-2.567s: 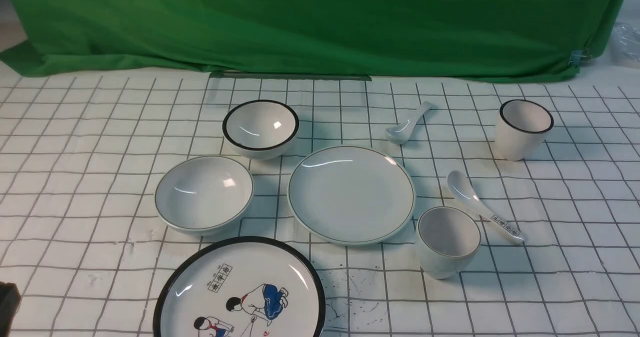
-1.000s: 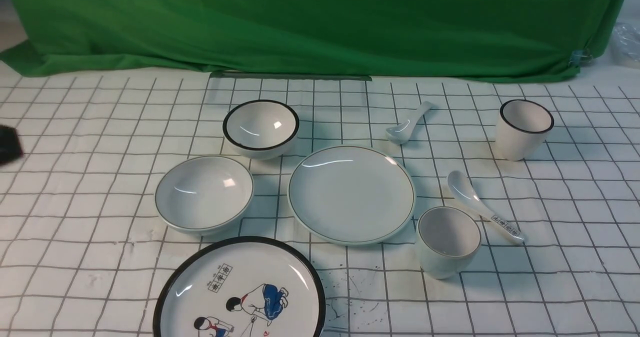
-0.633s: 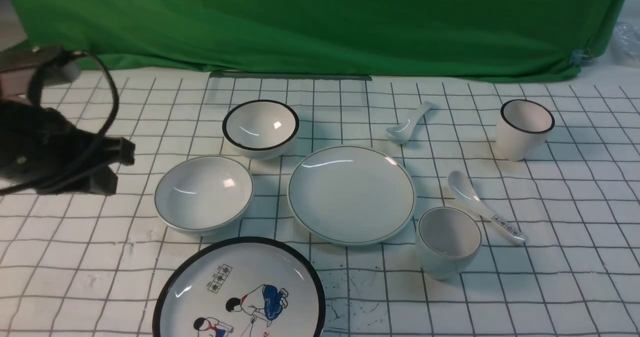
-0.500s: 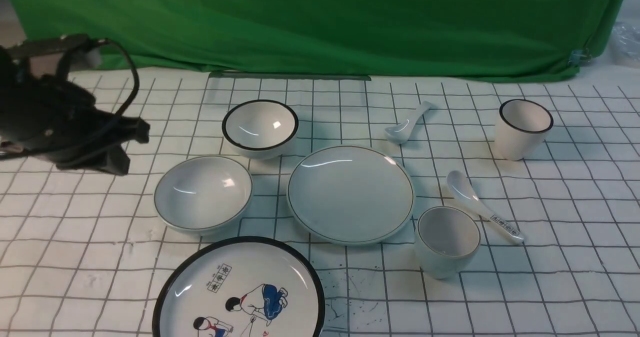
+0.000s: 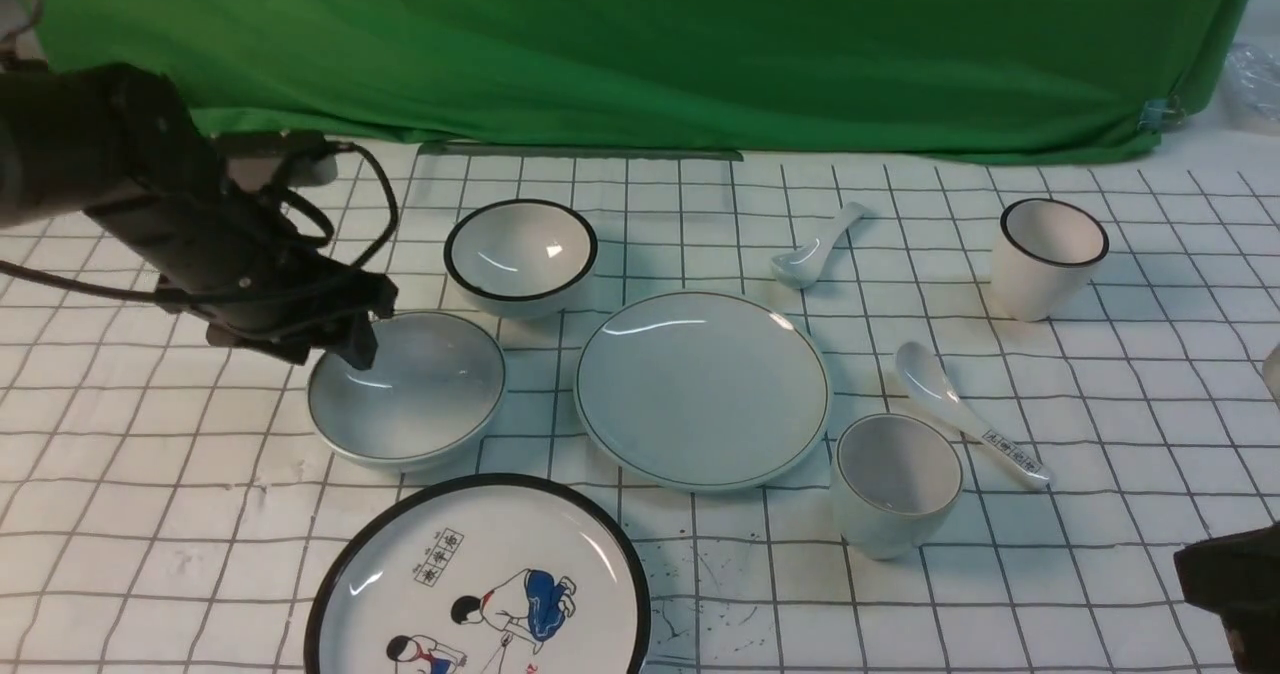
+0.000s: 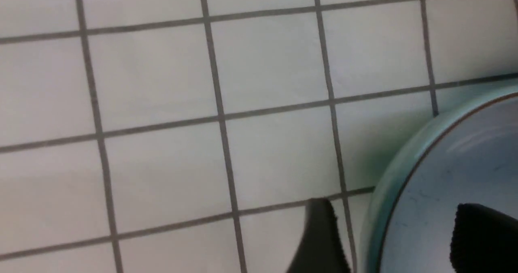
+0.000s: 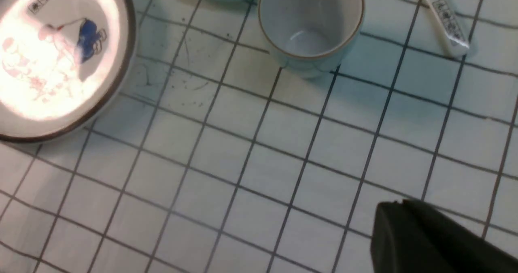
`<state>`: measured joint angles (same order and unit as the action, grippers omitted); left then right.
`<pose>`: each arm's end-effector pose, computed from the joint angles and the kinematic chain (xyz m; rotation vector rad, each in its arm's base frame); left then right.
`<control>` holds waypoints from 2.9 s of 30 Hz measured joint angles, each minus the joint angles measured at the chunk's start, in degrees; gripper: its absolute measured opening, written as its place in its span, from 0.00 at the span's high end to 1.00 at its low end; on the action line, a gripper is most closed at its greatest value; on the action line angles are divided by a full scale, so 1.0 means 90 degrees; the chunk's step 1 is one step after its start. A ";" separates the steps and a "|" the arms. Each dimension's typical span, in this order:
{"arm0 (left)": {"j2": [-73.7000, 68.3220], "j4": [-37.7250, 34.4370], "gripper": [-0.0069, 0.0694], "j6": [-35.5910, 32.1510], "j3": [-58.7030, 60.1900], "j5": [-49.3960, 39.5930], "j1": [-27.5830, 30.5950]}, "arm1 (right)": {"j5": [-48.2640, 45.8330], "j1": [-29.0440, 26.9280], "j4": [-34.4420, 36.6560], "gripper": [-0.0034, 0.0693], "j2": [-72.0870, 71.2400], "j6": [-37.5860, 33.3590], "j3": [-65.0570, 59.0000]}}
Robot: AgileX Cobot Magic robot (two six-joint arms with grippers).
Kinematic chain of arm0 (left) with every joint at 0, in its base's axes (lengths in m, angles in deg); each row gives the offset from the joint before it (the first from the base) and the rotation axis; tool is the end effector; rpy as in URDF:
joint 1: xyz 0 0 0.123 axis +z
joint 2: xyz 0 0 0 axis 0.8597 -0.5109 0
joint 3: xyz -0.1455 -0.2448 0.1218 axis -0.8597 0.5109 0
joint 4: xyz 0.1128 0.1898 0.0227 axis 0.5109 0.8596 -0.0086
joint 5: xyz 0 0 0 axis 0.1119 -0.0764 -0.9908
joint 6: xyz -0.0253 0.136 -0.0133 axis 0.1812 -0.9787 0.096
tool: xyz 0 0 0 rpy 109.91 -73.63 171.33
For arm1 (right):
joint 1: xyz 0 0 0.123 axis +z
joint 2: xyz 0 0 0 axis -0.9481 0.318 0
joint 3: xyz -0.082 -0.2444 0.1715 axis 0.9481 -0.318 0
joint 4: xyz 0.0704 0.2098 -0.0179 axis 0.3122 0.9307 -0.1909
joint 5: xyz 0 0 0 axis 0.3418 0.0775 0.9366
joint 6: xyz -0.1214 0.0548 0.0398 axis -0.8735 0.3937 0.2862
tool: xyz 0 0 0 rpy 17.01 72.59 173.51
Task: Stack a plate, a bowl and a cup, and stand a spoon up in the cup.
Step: Use the left arm to grab a blue rice bowl, then use the left arm to put the blue rice bowl into the blue large plate in the middle, then use the right arm to grab a blue teacup
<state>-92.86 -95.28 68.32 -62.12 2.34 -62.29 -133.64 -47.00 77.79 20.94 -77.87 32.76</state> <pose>0.3835 -0.0400 0.1790 0.1467 2.7770 -0.2056 0.1227 0.0657 0.3051 -0.3561 2.3555 0.3572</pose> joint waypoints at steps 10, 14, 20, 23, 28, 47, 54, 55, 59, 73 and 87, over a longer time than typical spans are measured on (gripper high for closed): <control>-0.0415 -0.0027 0.51 0.0294 -0.0028 -0.0103 -0.0013 | 0.0330 0.0005 -0.0003 0.90 0.0000 -0.0094 0.0000; -0.0209 -0.0053 0.77 0.0398 -0.0086 -0.0374 -0.0012 | 0.0345 0.0013 -0.0010 0.90 0.0000 -0.0202 0.0000; 0.0431 -0.0307 0.84 0.0312 -0.0052 -0.0588 -0.0071 | 0.0353 0.0019 -0.0018 0.90 0.0005 -0.0215 0.0000; 0.0984 -0.1188 0.84 -0.0104 -0.0047 -0.0396 -0.0375 | 0.0435 0.0025 -0.0018 0.90 0.0014 -0.0215 0.0000; 0.1155 -0.1966 0.84 -0.0210 -0.0262 0.0174 -0.1332 | 0.0542 0.0025 -0.0033 0.90 0.0137 -0.0204 0.0002; -0.1116 -0.1746 0.84 0.0121 -0.1545 0.0506 -0.2373 | 0.0899 0.0019 -0.0475 0.84 0.0632 -0.0085 0.0002; -0.1241 -0.1646 0.73 0.0139 -0.1556 0.0525 -0.2373 | 0.1157 0.0015 -0.0714 0.60 0.1316 0.0147 0.0296; -0.1246 -0.1646 0.67 0.0139 -0.1556 0.0525 -0.2373 | 0.1174 0.0015 -0.0719 0.56 0.1491 0.0167 0.0391; -0.1195 -0.1385 0.52 0.0155 -0.1608 0.0436 -0.2373 | 0.1234 0.0015 -0.0740 0.35 0.2071 0.0292 0.0724; 0.0798 0.0784 0.70 0.1390 -0.2048 -0.2258 -0.2373 | 0.1170 0.0015 -0.0740 0.19 0.5127 0.0127 0.2210; 0.4210 0.0830 0.91 0.1402 -0.1070 -0.2914 -0.2373 | 0.0419 0.0015 -0.0815 0.83 0.5688 -0.0172 0.3050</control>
<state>-54.97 -87.81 80.94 -71.74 -23.89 -83.65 -129.87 -46.86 70.45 72.14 -79.42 60.21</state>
